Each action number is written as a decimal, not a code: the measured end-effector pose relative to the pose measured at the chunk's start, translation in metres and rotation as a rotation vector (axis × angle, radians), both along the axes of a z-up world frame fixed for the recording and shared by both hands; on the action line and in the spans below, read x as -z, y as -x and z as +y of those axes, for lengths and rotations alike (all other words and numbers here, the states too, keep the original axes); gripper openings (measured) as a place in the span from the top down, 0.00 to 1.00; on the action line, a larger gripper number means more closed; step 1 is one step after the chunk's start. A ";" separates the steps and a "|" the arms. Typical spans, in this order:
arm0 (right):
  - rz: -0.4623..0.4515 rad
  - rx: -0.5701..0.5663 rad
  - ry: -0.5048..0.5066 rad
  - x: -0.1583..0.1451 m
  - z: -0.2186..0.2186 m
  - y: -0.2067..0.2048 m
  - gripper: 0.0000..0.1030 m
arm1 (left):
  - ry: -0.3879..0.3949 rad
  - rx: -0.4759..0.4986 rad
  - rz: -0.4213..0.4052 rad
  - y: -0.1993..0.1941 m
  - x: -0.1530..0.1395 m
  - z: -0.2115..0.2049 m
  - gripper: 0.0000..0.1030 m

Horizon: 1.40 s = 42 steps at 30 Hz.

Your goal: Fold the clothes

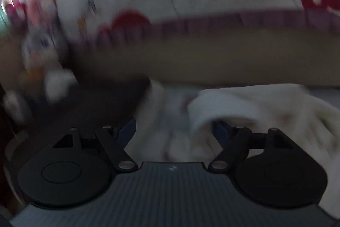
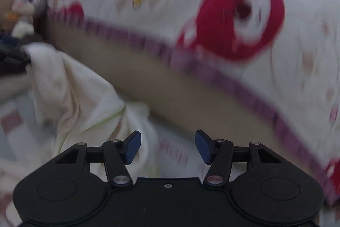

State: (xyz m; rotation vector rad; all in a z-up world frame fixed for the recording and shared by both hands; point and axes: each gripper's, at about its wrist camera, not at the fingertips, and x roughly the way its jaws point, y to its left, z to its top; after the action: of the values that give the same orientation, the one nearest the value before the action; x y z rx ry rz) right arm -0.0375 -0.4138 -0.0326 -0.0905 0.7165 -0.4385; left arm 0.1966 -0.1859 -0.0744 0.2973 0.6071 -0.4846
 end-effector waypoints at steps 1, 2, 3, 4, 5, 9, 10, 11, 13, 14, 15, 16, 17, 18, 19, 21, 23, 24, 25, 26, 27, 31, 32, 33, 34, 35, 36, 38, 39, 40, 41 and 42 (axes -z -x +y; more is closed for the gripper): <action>0.012 0.000 -0.059 0.009 -0.002 0.010 0.39 | 0.033 0.012 0.072 0.008 0.015 0.011 0.27; 0.012 -0.012 -0.136 0.016 -0.004 0.022 0.39 | 0.060 0.021 0.176 0.015 0.028 0.021 0.31; 0.014 -0.026 -0.207 0.023 -0.006 0.032 0.39 | 0.083 0.034 0.264 0.021 0.039 0.029 0.35; 0.018 -0.042 -0.271 0.030 -0.008 0.040 0.39 | 0.094 0.057 0.317 0.026 0.043 0.032 0.48; 0.025 -0.057 -0.335 0.037 -0.007 0.048 0.39 | 0.105 0.080 0.371 0.031 0.047 0.035 0.57; 0.079 -0.173 -0.460 0.060 0.019 0.064 0.39 | 0.102 0.181 0.367 0.061 0.037 0.031 0.66; 0.103 -0.214 -0.457 0.064 0.032 0.064 0.39 | 0.111 0.211 0.377 0.064 0.034 0.029 0.66; 0.131 -0.258 -0.442 0.067 0.045 0.062 0.39 | 0.126 0.244 0.399 0.069 0.033 0.027 0.66; 0.184 -0.329 -0.399 0.074 0.067 0.057 0.39 | 0.138 0.312 0.444 0.085 0.037 0.021 0.64; 0.210 -0.361 -0.376 0.077 0.076 0.055 0.39 | 0.136 0.342 0.463 0.094 0.039 0.018 0.61; 0.238 -0.393 -0.354 0.080 0.084 0.053 0.39 | 0.127 0.369 0.473 0.102 0.042 0.015 0.59; 0.256 -0.414 -0.334 0.082 0.092 0.053 0.39 | 0.090 0.388 0.459 0.107 0.046 0.009 0.49; 0.261 -0.423 -0.327 0.084 0.097 0.053 0.39 | 0.024 0.405 0.425 0.115 0.051 0.000 0.34; 0.262 -0.432 -0.331 0.086 0.101 0.052 0.39 | -0.045 0.420 0.382 0.123 0.057 -0.009 0.30; 0.264 -0.440 -0.334 0.087 0.104 0.051 0.39 | -0.081 0.429 0.365 0.129 0.062 -0.014 0.29; 0.264 -0.463 -0.345 0.091 0.111 0.050 0.39 | -0.120 0.440 0.395 0.129 0.076 -0.022 0.29; 0.267 -0.482 -0.332 0.095 0.117 0.051 0.39 | -0.093 0.432 0.450 0.124 0.087 -0.021 0.30; 0.268 -0.490 -0.321 0.097 0.120 0.052 0.39 | -0.075 0.430 0.467 0.122 0.090 -0.019 0.32; 0.269 -0.489 -0.309 0.099 0.123 0.052 0.39 | -0.060 0.434 0.464 0.123 0.087 -0.017 0.49; 0.271 -0.477 -0.295 0.101 0.125 0.053 0.39 | -0.037 0.441 0.476 0.123 0.084 -0.014 0.83; 0.272 -0.466 -0.281 0.104 0.127 0.054 0.39 | 0.006 0.453 0.524 0.122 0.081 -0.011 0.92; 0.270 -0.422 -0.203 0.105 0.128 0.062 0.39 | 0.159 0.497 0.587 0.122 0.065 -0.002 0.94; 0.265 -0.412 -0.182 0.104 0.127 0.064 0.39 | 0.200 0.512 0.593 0.121 0.060 -0.001 0.94; 0.254 -0.405 -0.169 0.103 0.125 0.066 0.39 | 0.262 0.537 0.604 0.121 0.055 0.001 0.94; 0.242 -0.401 -0.166 0.101 0.123 0.068 0.39 | 0.320 0.568 0.613 0.120 0.049 0.002 0.94; 0.223 -0.392 -0.170 0.098 0.121 0.070 0.39 | 0.375 0.600 0.614 0.121 0.043 0.004 0.94; 0.197 -0.379 -0.180 0.094 0.119 0.072 0.38 | 0.412 0.634 0.589 0.125 0.035 0.004 0.94; 0.132 -0.345 -0.216 0.083 0.115 0.074 0.30 | 0.413 0.664 0.487 0.136 0.023 0.003 0.98; 0.102 -0.331 -0.234 0.078 0.113 0.074 0.26 | 0.387 0.657 0.411 0.143 0.018 0.002 0.98; 0.081 -0.320 -0.245 0.074 0.111 0.073 0.23 | 0.383 0.664 0.379 0.148 0.015 0.003 0.99; 0.063 -0.309 -0.248 0.072 0.108 0.070 0.22 | 0.415 0.687 0.375 0.150 0.012 0.005 1.00; 0.045 -0.298 -0.246 0.072 0.105 0.068 0.23 | 0.454 0.709 0.371 0.153 0.009 0.008 1.00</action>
State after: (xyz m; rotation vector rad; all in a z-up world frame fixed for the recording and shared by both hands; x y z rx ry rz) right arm -0.1058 -0.3084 -0.1043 0.0247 0.7819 -0.0617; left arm 0.0439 -0.1780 -0.0836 -0.0265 0.7233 -1.3592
